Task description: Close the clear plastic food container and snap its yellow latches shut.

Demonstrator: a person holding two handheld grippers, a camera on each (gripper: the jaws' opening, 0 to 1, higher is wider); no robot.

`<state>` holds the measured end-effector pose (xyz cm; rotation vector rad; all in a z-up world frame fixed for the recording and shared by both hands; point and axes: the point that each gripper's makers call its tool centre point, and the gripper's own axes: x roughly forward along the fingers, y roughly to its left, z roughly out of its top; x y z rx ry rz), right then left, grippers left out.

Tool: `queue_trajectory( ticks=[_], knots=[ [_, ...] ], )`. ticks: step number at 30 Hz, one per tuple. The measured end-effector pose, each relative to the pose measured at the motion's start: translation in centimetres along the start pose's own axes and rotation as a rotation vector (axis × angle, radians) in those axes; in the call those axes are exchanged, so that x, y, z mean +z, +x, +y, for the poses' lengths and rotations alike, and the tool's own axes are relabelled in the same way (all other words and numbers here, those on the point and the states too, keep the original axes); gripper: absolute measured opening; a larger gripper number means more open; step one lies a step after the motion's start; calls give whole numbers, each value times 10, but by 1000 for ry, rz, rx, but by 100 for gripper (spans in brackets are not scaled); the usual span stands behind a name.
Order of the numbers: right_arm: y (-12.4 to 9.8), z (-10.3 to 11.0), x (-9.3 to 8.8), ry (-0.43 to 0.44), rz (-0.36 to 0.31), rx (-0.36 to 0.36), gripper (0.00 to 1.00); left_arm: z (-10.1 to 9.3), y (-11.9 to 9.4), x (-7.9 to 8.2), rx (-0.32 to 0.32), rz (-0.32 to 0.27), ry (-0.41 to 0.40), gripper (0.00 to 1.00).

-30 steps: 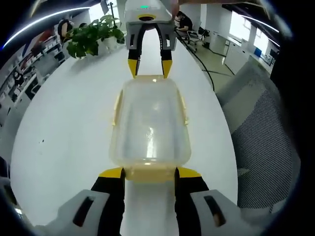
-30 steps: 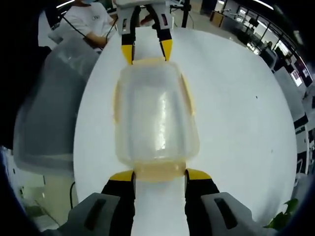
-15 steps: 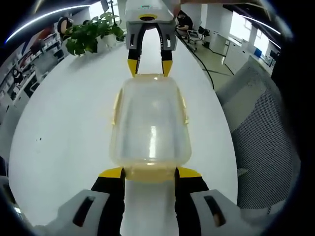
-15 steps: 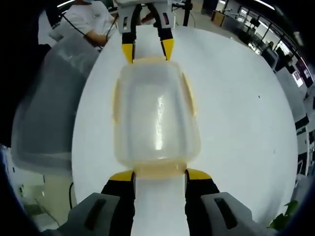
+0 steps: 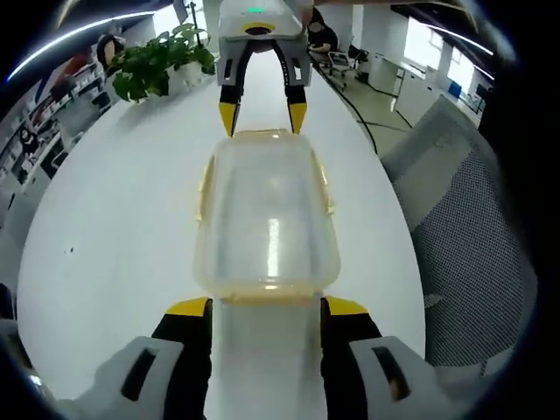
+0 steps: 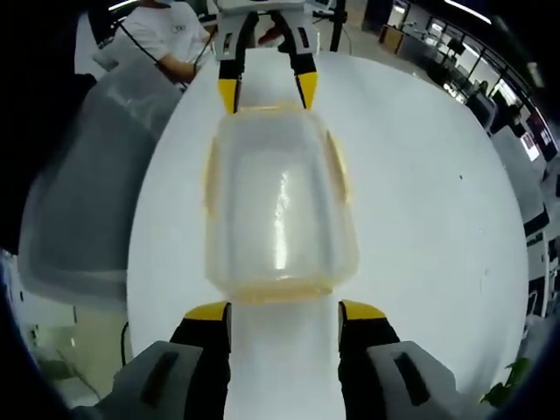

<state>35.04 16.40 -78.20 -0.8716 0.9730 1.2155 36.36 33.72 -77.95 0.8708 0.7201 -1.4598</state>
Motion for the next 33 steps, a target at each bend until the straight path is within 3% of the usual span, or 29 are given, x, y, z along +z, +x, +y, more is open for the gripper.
queue_trajectory(
  ticks=[4, 9, 16, 17, 19, 21, 27, 30, 33],
  knots=[
    [-5, 2, 3, 77, -38, 11, 47, 1, -4, -2, 11, -8, -45, 46],
    [-15, -4, 10, 231, -125, -5, 45, 0, -12, -3, 21, -38, -208, 47],
    [-19, -5, 11, 472, -195, -19, 41, -2, -21, -4, -4, -115, -508, 47],
    [-20, -5, 11, 510, -204, -25, 39, -3, -22, -2, -11, -129, -590, 47],
    [-22, -12, 15, 567, -259, -61, 36, -1, -24, 3, 1, -173, -695, 47],
    [-22, -8, 21, 650, -303, -39, 36, 1, -24, 4, 16, -200, -798, 47],
    [-12, -7, 16, 713, -295, -76, 37, -2, -14, 3, 36, -245, -1017, 47],
    [-14, -15, 18, 779, -348, -117, 37, -2, -10, 6, 49, -280, -1102, 46],
    [-12, -12, 19, 835, -374, -104, 37, 0, -9, 6, 93, -292, -1104, 44]
  ],
)
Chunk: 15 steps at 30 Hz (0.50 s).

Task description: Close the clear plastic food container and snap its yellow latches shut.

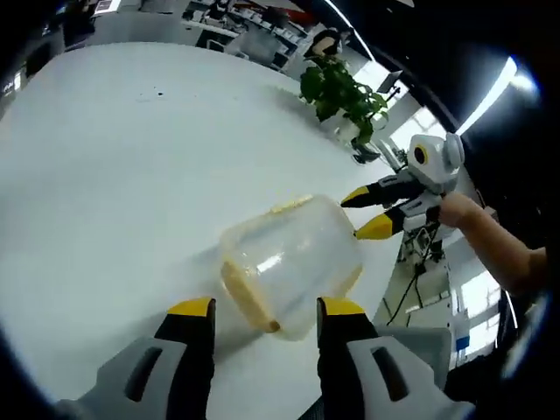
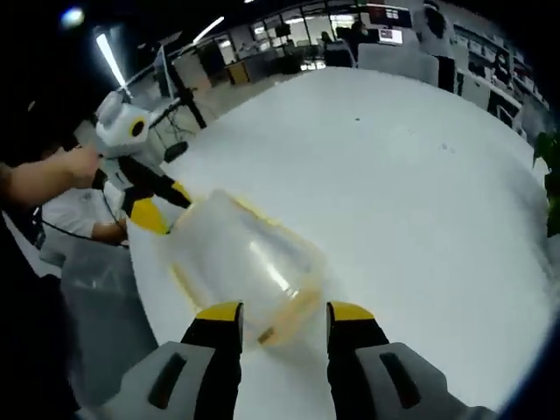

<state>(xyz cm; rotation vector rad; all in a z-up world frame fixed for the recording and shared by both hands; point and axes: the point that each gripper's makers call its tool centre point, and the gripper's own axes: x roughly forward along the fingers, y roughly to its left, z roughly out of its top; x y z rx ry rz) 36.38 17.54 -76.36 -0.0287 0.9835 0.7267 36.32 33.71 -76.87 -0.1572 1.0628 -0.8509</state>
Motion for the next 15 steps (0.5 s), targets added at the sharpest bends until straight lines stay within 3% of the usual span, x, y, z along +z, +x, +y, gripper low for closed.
queue_trajectory(
  ticks=[7, 15],
  knots=[
    [4, -3, -5, 45, -27, -31, 34, -5, 4, 3, 16, -47, -21, 42],
    [7, 5, -7, 125, -47, -2, 30, -7, 10, -4, 37, -26, -1, 36]
  ],
)
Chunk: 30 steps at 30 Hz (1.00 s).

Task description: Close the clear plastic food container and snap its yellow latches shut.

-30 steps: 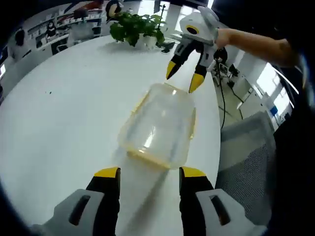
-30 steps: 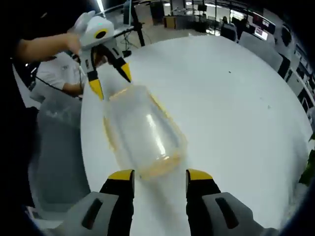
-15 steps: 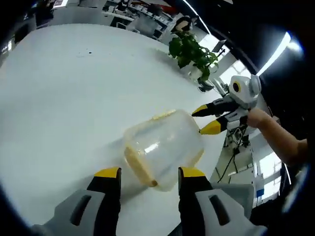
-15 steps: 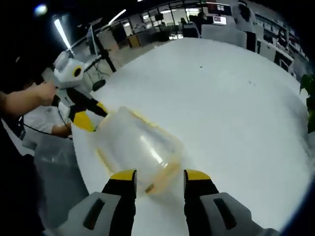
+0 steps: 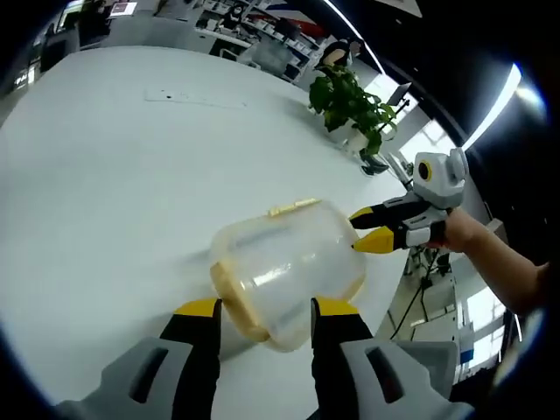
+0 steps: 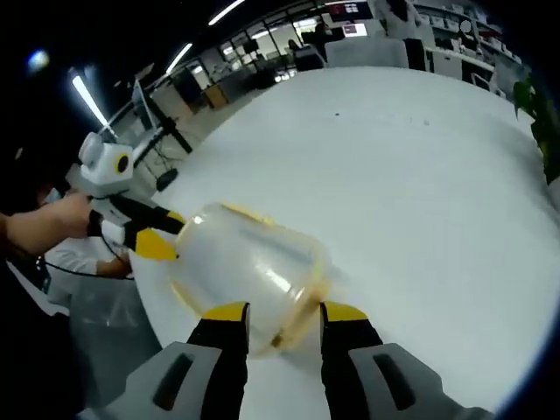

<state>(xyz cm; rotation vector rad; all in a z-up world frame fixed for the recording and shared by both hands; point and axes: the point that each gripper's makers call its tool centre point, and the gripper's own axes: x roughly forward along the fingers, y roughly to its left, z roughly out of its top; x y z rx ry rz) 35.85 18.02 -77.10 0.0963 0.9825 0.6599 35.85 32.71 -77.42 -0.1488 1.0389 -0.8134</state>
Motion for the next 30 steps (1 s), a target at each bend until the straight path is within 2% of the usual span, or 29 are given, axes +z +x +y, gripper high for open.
queue_trajectory(
  ticks=[2, 4, 15, 24, 25, 29, 30],
  knots=[
    [-1, 0, -1, 10, 5, -3, 30, 2, 1, -1, -2, 6, 3, 33],
    [0, 0, -1, 5, 7, -4, 29, 2, 1, -1, 1, 2, -40, 32],
    [0, 1, -3, 42, 29, -13, 27, 1, 2, 0, 3, 11, -33, 30],
    [0, 1, -3, 103, 14, -25, 25, -2, 2, 1, 5, 10, -15, 28],
    [0, 1, -3, 101, 16, -26, 25, -2, 3, 1, 1, 10, -34, 28],
    [0, 2, -3, 103, 14, -34, 23, -1, 3, 2, 13, 18, -25, 26],
    [-4, -6, -1, 167, 1, -108, 21, -16, 7, -6, -47, 43, -82, 26]
  ],
)
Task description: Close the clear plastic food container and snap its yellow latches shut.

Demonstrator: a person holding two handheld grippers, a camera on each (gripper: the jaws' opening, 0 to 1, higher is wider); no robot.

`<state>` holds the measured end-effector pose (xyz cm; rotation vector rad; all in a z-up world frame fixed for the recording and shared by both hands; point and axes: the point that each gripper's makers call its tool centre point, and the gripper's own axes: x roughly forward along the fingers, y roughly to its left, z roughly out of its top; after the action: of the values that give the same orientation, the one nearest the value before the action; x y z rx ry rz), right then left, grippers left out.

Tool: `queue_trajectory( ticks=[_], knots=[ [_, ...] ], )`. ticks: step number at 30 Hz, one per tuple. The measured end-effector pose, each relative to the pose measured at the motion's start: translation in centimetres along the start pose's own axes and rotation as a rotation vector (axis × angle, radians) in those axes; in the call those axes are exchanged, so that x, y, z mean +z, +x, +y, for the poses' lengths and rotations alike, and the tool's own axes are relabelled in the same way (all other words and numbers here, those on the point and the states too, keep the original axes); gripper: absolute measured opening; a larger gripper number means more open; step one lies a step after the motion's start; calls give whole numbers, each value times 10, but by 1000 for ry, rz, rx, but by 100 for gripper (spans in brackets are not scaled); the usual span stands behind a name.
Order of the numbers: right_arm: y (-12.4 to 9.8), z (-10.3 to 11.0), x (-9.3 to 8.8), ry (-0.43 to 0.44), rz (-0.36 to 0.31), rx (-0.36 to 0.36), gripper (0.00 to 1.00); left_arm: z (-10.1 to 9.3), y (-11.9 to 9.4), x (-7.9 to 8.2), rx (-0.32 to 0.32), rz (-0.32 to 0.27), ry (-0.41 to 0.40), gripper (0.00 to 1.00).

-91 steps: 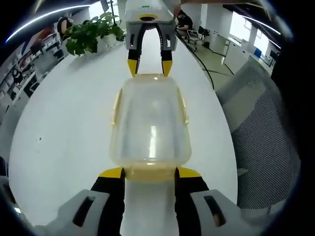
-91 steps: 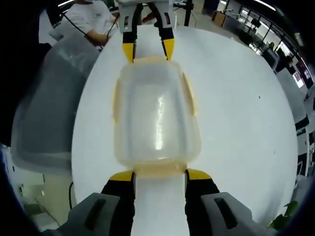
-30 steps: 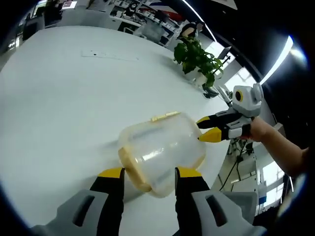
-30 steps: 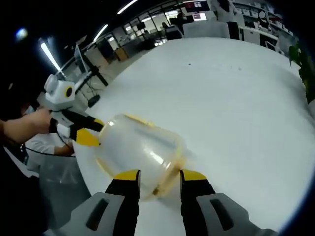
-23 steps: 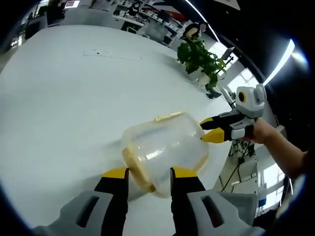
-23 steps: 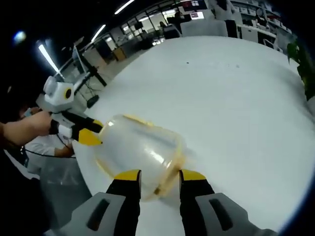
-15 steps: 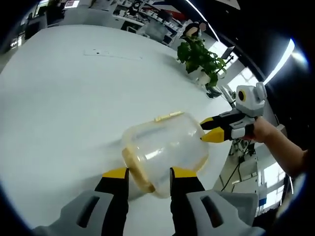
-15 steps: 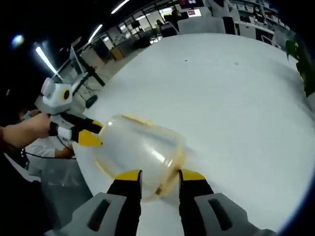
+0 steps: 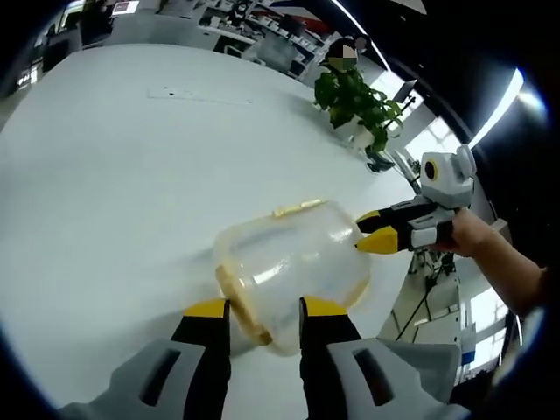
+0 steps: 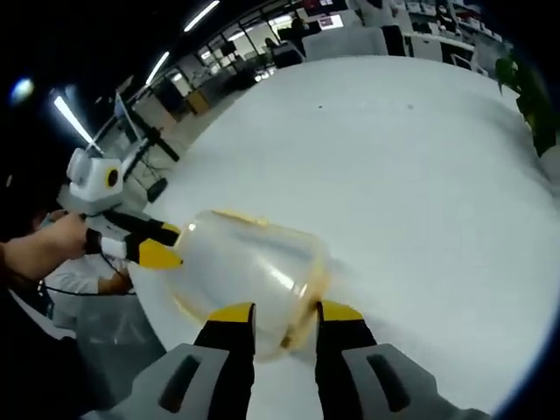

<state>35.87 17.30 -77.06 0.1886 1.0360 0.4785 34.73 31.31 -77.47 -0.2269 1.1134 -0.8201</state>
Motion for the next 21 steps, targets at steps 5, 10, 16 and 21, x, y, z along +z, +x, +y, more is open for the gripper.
queue_trajectory(
  ticks=[5, 10, 16, 21],
  knots=[
    [-2, 10, -2, -54, 9, 52, 22, 16, 4, 6, 54, -31, 45, 26],
    [-1, 11, -7, -13, -23, 51, 22, 18, 0, 7, 39, -33, 55, 27],
    [-1, 14, -12, 40, -43, 27, 23, 18, -3, 8, 22, -17, 60, 28],
    [1, 13, -11, 41, -48, 31, 22, 18, -5, 8, 23, -13, 61, 28]
  ],
)
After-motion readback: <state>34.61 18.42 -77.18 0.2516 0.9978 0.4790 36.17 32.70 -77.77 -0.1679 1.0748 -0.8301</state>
